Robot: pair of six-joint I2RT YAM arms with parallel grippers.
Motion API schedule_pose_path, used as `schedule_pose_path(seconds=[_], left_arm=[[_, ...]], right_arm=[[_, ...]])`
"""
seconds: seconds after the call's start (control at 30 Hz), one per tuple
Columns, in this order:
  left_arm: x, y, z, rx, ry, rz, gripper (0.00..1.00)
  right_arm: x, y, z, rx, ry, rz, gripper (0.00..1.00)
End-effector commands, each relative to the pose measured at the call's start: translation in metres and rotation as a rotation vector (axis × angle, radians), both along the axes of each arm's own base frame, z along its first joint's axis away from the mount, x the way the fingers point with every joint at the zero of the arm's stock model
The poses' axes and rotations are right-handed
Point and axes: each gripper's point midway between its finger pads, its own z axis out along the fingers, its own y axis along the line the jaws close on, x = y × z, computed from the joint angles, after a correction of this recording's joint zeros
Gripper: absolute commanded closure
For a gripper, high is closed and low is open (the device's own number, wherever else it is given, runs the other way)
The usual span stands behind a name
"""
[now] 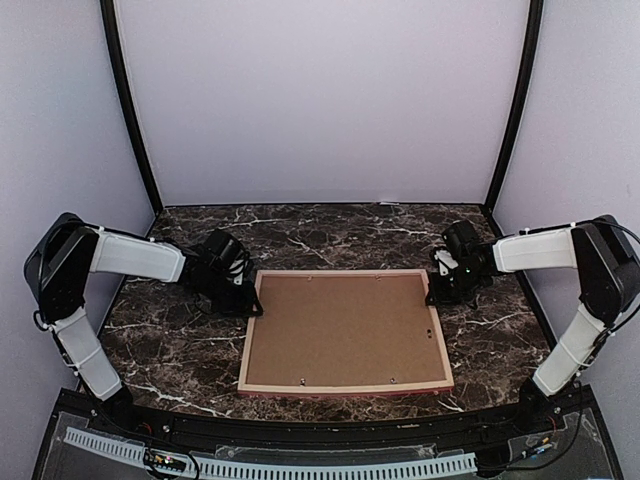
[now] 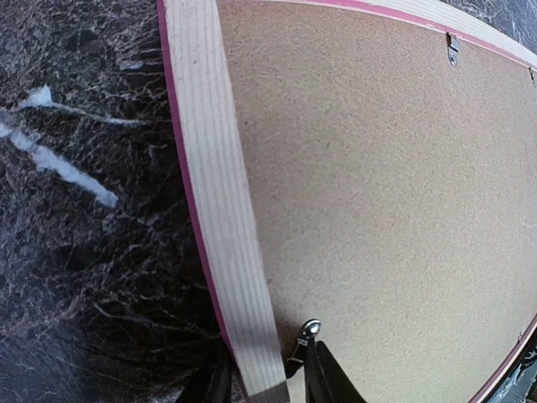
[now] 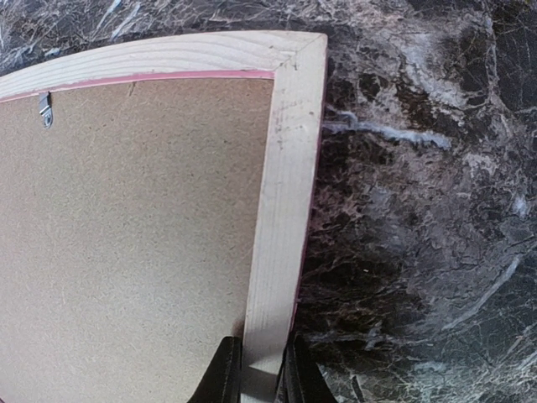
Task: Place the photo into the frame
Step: Press the fastener onto the backboard.
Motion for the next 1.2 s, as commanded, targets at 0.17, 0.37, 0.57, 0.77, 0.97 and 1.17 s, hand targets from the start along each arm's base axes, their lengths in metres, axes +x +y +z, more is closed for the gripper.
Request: schedule_pose_path(seconds=[0.17,0.37,0.57,0.77,0.97,1.17], left_arm=[[-0.040,0.048,-0.048,0.250,0.149,0.008,0.75],[-0.039,0.045,-0.051,0.235,0.157,0.015,0.78],[-0.040,0.047,-0.054,0.188,0.175,0.053,0.70],[-0.038,0.055,-0.053,0.234,0.167,0.067,0.70],[-0.035,0.060,-0.051,0.261,0.159,0.087,0.63],[-0.030,0.064,-0.045,0.283,0.131,0.100,0.66]], right_arm=[[-0.012,0.006,-0.008,0.012,0.027,0.066,0.84],[-0.013,0.006,-0.008,0.011,0.025,0.066,0.84],[-0.012,0.007,-0.006,0.017,0.021,0.069,0.84],[-0.013,0.008,-0.007,0.021,0.025,0.074,0.84],[-0.013,0.008,-0.007,0.021,0.025,0.076,0.84],[-0.012,0.009,-0.007,0.020,0.026,0.079,0.85]])
